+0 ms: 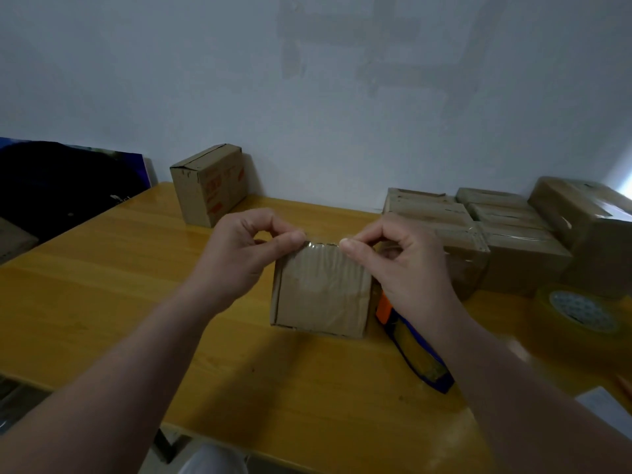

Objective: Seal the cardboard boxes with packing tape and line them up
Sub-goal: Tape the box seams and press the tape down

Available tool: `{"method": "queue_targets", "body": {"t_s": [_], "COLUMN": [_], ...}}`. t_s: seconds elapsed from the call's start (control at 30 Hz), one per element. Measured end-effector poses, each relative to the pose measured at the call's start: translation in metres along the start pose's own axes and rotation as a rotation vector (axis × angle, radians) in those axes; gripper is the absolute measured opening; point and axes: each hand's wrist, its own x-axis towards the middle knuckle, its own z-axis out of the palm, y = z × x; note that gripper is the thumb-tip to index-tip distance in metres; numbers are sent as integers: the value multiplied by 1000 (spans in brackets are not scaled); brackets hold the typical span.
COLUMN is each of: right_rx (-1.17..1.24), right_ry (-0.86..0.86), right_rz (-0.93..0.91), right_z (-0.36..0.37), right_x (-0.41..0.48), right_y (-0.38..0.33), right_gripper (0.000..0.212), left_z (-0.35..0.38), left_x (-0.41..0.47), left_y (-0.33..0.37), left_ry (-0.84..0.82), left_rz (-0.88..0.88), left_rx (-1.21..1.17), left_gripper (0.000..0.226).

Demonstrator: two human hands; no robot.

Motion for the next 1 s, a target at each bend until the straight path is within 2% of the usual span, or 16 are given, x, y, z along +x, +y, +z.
{"method": "queue_targets", "body": {"t_s": [0.1,0.23,0.33,0.43,0.5,0.7,0.9,1.0], "right_rx": [-36,-63,-180,-325,-457,-859,-1006,-1042], "right_ry": [-42,-147,-252,-358,-411,-570,-600,-586], "right_rz": [-65,-78,-107,-168,-230,-574,-800,-925], "right_z": [2,4,6,6,4,0,0,-3], "right_x": [-8,-28,-45,-61,-68,-74,-77,-72], "right_y": [7,25,40,51,56,72,97,98], "right_gripper": [8,18,23,25,31,64,91,83], "left_z": [0,4,10,15,19,21,21,20], "left_x": [-6,-17,-24,-27,-28,-30,-30,-30], "left_y": [-10,-21,-37,-54,-60,-67,-67,-68], "left_ry": [-40,-124,-245,-310,-325,-320,-348,-355], "left_rz": [-30,-266,-356,-322,-288,-274,-266,-263], "left_rx": [-30,-121,-5,117,136,72,54,52], "left_gripper": [28,39,33,17,17,17,19,18]}}
